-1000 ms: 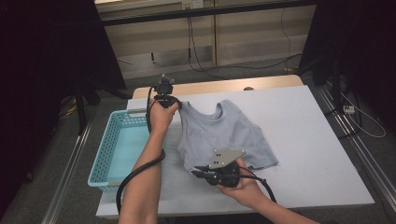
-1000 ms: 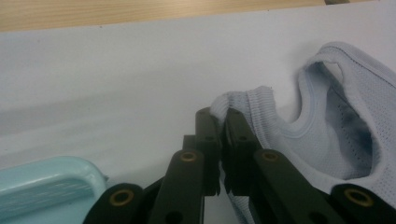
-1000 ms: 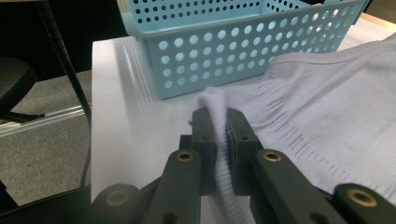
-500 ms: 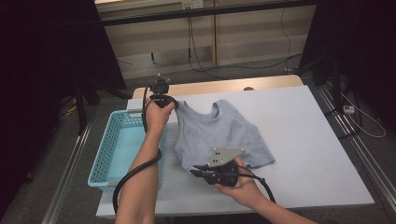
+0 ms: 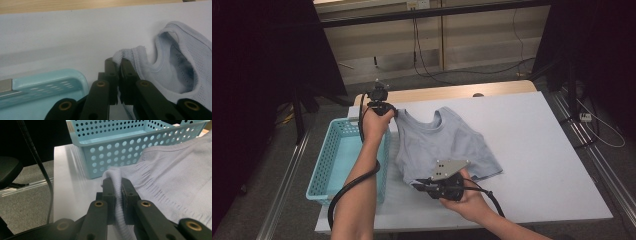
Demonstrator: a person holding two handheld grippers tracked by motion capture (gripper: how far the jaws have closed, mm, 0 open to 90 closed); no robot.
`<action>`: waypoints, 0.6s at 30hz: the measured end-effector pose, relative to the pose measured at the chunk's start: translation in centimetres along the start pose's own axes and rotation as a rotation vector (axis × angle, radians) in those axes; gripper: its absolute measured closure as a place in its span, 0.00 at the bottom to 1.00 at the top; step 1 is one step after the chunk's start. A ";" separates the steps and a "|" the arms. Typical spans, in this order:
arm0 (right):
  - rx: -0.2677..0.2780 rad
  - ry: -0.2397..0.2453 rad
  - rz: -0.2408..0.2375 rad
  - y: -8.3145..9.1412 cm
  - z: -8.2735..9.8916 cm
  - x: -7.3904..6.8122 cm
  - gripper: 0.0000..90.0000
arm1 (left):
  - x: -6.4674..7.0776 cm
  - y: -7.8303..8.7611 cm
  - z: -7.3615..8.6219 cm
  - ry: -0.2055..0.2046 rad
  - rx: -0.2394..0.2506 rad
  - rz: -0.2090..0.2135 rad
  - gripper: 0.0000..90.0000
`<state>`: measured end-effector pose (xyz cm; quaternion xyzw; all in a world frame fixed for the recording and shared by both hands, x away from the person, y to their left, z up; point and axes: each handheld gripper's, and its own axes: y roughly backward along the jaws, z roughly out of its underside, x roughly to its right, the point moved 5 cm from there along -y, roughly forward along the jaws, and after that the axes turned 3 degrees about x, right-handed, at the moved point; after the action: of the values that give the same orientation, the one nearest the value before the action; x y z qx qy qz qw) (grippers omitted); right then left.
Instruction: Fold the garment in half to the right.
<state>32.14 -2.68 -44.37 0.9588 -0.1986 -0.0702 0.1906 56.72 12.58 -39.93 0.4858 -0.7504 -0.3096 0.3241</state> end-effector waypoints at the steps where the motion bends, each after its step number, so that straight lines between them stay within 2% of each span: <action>1: 0.000 -0.001 -0.001 0.0 0.0 0.0 0.94 | 0.0 0.0 0.0 0.002 0.000 -0.004 0.96; 6: 0.007 -0.004 0.003 0.0 -0.3 -0.1 0.94 | -0.2 0.2 -0.1 -0.010 -0.012 -0.015 0.96; 18: 0.022 0.000 -0.005 0.0 -0.7 -0.2 0.94 | -0.7 1.2 -0.3 0.006 -0.002 -0.023 0.96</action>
<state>32.09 -2.38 -43.70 0.9613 -0.1971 -0.0686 0.1799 56.55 13.56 -38.91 0.4948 -0.7435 -0.3126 0.3234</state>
